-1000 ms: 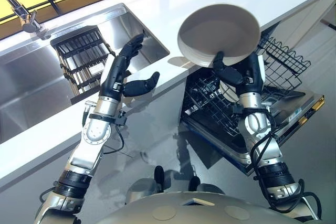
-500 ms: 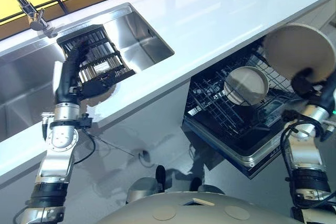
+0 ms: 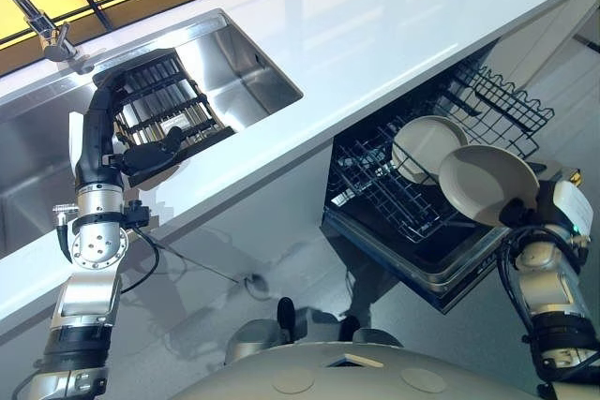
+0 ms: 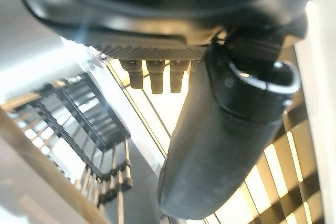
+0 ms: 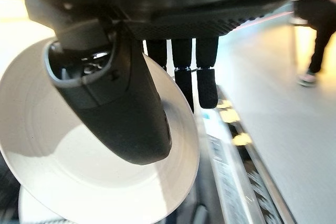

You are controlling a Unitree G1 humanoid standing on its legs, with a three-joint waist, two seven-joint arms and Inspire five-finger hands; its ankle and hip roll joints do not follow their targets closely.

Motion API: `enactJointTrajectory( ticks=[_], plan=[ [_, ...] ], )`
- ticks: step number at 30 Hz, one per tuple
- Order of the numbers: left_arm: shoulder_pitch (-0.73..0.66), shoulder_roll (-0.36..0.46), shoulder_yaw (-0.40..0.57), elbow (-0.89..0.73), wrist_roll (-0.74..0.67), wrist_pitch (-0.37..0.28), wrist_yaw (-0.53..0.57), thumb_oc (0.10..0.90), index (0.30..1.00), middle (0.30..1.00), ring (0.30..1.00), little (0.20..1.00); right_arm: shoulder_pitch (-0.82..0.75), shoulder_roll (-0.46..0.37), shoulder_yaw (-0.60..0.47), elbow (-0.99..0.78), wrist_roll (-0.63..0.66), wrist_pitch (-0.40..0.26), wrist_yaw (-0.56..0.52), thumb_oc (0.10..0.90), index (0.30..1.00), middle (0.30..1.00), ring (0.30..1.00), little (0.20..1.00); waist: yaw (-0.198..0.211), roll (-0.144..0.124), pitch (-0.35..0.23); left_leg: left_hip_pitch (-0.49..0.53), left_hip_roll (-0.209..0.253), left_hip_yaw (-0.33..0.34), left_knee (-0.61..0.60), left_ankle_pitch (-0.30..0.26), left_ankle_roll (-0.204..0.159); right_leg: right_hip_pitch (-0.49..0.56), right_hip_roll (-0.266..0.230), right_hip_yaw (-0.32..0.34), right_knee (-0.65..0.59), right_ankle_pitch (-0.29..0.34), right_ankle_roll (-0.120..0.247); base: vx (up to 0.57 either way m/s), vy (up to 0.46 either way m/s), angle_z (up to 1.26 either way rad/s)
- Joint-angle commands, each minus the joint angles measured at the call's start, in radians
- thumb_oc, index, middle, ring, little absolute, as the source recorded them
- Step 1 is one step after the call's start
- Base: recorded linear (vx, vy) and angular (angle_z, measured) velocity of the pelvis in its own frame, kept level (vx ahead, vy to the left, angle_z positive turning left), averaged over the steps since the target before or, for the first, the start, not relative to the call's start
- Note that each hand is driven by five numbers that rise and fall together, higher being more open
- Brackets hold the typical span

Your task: Pick up plates and place into dishwasher.

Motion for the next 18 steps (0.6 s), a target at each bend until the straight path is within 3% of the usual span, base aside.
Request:
enactJointTrajectory(
  ticks=[1, 6, 13, 18],
  plan=[
    [-0.116, 0.101, 0.039, 0.014, 0.015, -0.067, 0.061, 0.8, 0.9, 0.9, 0.9, 0.9, -0.158, -0.118, 0.058, 0.012, -0.063, -0.018, 0.029, 0.1, 0.3, 0.3, 0.3, 0.2, 0.041, -0.019, -0.061, 0.063, -0.009, 0.009, 0.006, -0.142, -0.03, -0.026, 0.027, -0.013, 0.052, -0.075, 0.038, 0.03, 0.065, 0.04],
    [-0.126, 0.098, 0.014, 0.031, 0.01, -0.063, 0.055, 0.8, 0.9, 0.9, 0.9, 0.9, -0.249, -0.116, 0.13, 0.027, -0.033, 0.034, 0.108, 0.1, 0.3, 0.3, 0.3, 0.2, 0.065, -0.026, -0.056, 0.064, -0.015, -0.004, 0.006, -0.142, -0.023, -0.026, 0.02, -0.021, 0.063, -0.076, 0.043, 0.02, 0.055, 0.06],
    [-0.147, 0.103, -0.012, 0.039, -0.006, -0.051, 0.037, 0.8, 0.9, 0.9, 0.9, 0.9, -0.336, -0.092, 0.225, 0.043, -0.094, 0.115, 0.214, 0.1, 0.3, 0.3, 0.3, 0.2, 0.09, -0.031, -0.05, 0.065, -0.022, -0.021, 0.006, -0.137, -0.015, -0.031, 0.013, -0.028, 0.085, -0.077, 0.047, 0.02, 0.043, 0.17],
    [-0.158, 0.111, -0.023, 0.03, -0.01, -0.04, 0.02, 0.8, 0.9, 0.9, 0.9, 0.9, -0.38, -0.091, 0.305, 0.052, -0.239, 0.183, 0.464, 0.1, 0.3, 0.3, 0.3, 0.2, 0.103, -0.038, -0.041, 0.063, -0.025, -0.032, 0.006, -0.134, -0.009, -0.041, 0.01, -0.031, 0.107, -0.079, 0.05, 0.0, 0.023, 0.16]
  ],
)
